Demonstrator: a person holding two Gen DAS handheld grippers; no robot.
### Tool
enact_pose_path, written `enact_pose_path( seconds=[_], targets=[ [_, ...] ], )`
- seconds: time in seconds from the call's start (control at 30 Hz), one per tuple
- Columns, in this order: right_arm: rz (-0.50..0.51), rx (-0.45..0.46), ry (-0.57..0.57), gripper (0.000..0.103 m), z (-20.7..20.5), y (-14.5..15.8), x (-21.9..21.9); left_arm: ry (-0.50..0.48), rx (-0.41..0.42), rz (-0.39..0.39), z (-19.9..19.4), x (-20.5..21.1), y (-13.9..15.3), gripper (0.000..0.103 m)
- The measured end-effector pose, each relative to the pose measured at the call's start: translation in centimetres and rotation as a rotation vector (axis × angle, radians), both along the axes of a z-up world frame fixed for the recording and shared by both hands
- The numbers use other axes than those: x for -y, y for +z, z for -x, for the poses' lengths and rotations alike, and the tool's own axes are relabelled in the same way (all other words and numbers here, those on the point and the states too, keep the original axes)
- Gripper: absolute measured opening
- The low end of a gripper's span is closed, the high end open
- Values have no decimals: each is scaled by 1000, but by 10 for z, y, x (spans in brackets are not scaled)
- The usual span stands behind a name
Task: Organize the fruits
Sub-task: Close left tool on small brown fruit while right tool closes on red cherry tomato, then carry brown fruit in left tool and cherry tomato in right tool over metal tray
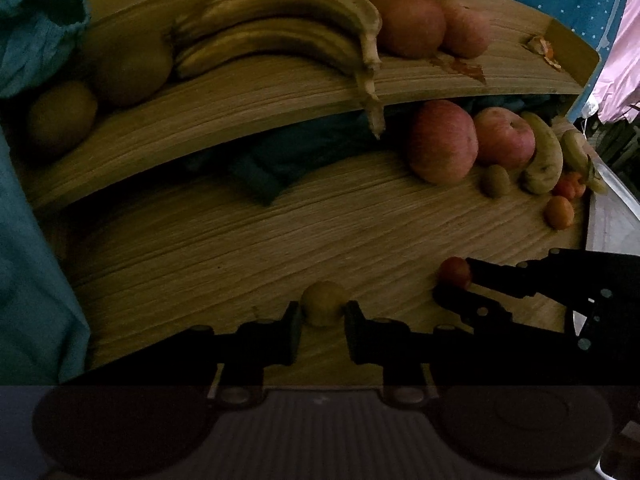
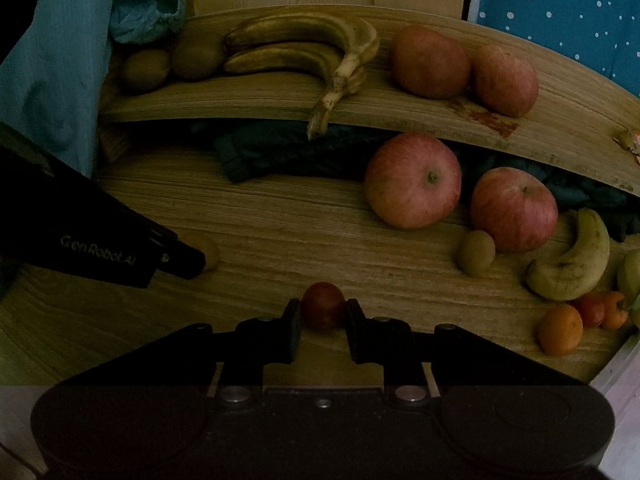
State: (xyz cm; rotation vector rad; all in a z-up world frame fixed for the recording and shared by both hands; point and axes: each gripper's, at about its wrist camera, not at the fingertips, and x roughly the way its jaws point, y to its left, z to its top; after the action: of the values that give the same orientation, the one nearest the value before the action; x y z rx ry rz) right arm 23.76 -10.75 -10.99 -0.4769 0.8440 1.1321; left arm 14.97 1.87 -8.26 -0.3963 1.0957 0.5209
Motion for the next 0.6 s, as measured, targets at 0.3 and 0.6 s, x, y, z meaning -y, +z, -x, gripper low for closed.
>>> enact_pose_path(
  seconds=[0.3, 0.6],
  targets=[
    [-10, -7, -9, 24, 2, 3, 3, -17, 9, -6, 0, 5, -2, 23],
    [-15, -12, -43, 24, 2, 6, 13, -45, 12, -12, -5, 9, -3, 24]
  ],
)
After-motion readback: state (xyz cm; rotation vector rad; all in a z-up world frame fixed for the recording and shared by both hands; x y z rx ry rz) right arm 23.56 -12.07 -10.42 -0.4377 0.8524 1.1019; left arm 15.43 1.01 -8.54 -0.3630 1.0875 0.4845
